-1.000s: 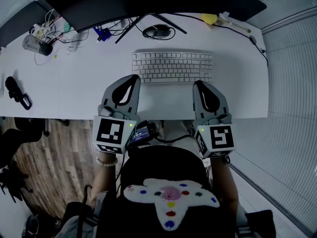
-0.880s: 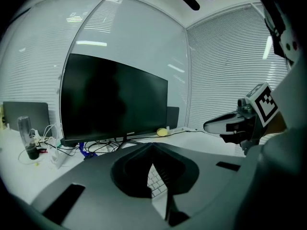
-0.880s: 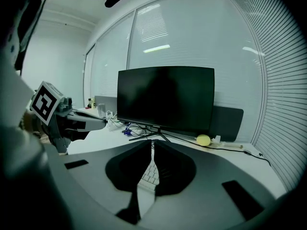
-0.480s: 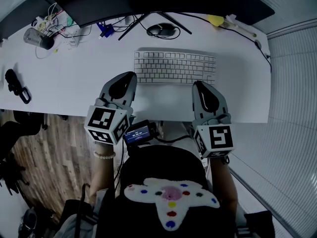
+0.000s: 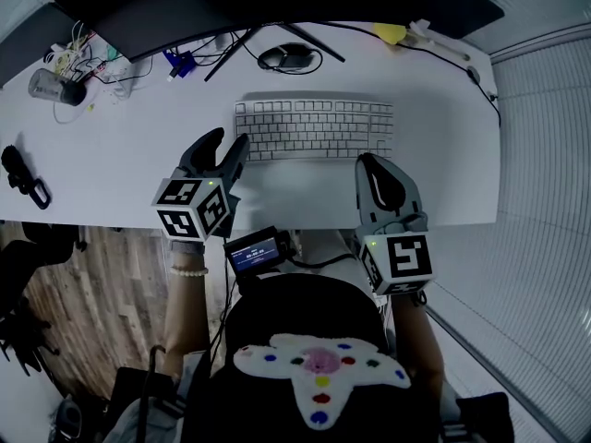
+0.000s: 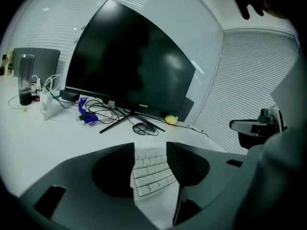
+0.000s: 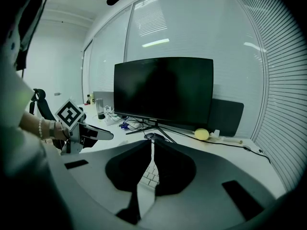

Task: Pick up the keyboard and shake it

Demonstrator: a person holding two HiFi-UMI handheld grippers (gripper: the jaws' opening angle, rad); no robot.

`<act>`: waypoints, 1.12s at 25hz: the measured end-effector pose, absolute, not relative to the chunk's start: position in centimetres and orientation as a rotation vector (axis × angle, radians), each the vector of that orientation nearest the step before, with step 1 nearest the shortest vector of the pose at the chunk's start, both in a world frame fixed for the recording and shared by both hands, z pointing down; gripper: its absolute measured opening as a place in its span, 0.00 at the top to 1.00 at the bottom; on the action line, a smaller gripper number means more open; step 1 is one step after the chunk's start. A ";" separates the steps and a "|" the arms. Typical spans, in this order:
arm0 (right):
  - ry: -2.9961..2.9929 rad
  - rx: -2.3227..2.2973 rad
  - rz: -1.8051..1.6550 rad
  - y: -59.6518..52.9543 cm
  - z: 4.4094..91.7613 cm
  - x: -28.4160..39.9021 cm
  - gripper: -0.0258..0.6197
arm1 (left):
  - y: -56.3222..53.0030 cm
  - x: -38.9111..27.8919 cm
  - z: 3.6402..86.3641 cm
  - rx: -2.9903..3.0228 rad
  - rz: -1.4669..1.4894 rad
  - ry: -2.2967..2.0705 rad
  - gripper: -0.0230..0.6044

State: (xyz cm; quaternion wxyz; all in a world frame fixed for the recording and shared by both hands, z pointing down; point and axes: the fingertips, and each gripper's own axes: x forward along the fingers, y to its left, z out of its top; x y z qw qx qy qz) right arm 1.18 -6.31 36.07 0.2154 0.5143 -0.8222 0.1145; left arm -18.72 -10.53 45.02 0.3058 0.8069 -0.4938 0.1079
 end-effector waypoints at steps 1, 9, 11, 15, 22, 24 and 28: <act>-2.282 1.429 0.315 -6.5 36.1 1.2 0.89 | -10.8 -18.6 45.7 2.120 0.289 -1.298 0.63; -2.252 1.450 0.344 -7.3 36.7 2.2 0.89 | -12.3 -18.5 50.8 1.964 0.313 -1.246 0.56; -2.238 1.438 0.345 -7.3 37.2 2.7 0.89 | -12.3 -18.5 51.7 1.928 0.308 -1.235 0.55; -2.250 1.470 0.370 -8.0 36.9 3.0 0.89 | -12.5 -18.1 52.6 1.870 0.274 -1.210 0.53; -2.239 1.471 0.385 -8.9 37.4 4.5 0.89 | -12.0 -17.6 54.2 1.821 0.317 -1.182 0.53; -2.236 1.480 0.406 -9.2 37.6 4.9 0.89 | -12.0 -17.4 54.3 1.816 0.315 -1.176 0.53; -2.214 1.472 0.433 -9.3 38.5 5.9 0.89 | -12.0 -17.2 54.4 1.816 0.338 -1.162 0.54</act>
